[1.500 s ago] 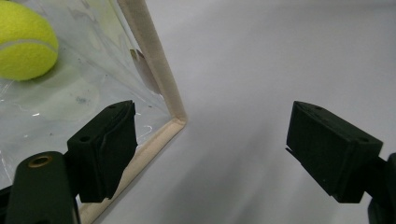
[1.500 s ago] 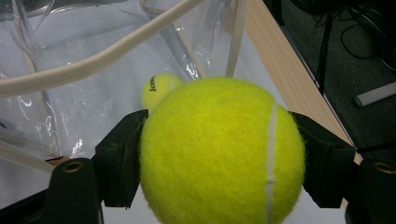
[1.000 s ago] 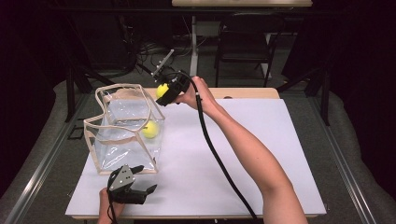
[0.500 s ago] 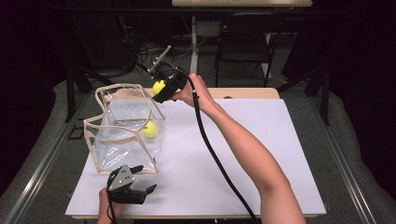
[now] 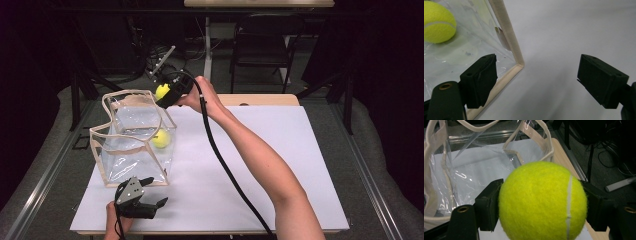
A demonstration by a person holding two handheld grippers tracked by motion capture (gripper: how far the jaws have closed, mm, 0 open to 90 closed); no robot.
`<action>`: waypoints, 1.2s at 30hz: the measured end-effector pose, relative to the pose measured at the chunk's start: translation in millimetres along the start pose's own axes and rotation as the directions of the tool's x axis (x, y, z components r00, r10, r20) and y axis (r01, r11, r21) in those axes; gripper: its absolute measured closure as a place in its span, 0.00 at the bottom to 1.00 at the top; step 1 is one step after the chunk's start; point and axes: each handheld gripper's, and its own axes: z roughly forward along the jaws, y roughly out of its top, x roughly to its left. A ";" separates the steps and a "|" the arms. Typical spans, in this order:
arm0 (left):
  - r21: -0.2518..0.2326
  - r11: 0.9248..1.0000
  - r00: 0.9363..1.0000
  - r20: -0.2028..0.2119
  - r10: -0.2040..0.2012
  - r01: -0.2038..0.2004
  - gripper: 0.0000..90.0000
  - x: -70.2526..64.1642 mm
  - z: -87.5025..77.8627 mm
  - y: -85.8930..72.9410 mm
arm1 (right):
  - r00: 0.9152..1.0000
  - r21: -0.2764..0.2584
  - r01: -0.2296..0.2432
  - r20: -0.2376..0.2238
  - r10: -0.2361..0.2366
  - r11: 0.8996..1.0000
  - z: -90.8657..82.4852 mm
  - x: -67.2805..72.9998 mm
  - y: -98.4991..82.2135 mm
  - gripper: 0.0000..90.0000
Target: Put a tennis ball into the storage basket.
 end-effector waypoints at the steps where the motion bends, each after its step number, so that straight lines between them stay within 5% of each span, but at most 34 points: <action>1: 0.004 1.000 1.000 0.002 0.001 -0.001 0.18 0.2 0.0 0.1 | 1.000 -0.002 0.002 0.000 -0.002 1.000 -0.3 1.3 1.9 0.29; 36: 0.001 1.000 1.000 0.005 0.001 -0.001 0.18 1.0 0.3 -0.1 | 0.999 -0.037 0.031 -0.034 -0.032 0.999 20.7 26.5 18.3 0.29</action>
